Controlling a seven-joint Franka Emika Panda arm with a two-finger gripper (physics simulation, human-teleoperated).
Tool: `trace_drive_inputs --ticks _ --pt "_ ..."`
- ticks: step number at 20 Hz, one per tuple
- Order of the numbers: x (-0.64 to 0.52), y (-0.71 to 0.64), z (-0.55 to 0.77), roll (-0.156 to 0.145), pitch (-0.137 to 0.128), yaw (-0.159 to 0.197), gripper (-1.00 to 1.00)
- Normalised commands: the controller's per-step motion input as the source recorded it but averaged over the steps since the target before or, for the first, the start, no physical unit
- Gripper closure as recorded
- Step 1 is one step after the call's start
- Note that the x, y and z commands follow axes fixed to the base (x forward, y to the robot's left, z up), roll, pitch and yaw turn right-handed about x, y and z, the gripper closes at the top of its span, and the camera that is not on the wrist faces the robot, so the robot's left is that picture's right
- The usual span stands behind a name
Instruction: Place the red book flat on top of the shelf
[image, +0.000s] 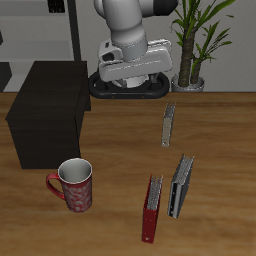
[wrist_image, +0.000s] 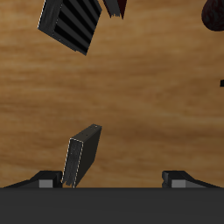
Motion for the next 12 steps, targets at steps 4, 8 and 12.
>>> trace_drive_inputs --ticks 4,8,12 --pt "0.07 -0.02 0.01 -0.039 -0.009 0.003 -1.0" --pt "0.2 0.04 0.1 -0.024 -0.014 -0.019 -1.0" --pt "0.3 0.08 0.13 -0.037 -0.011 0.004 -1.0"
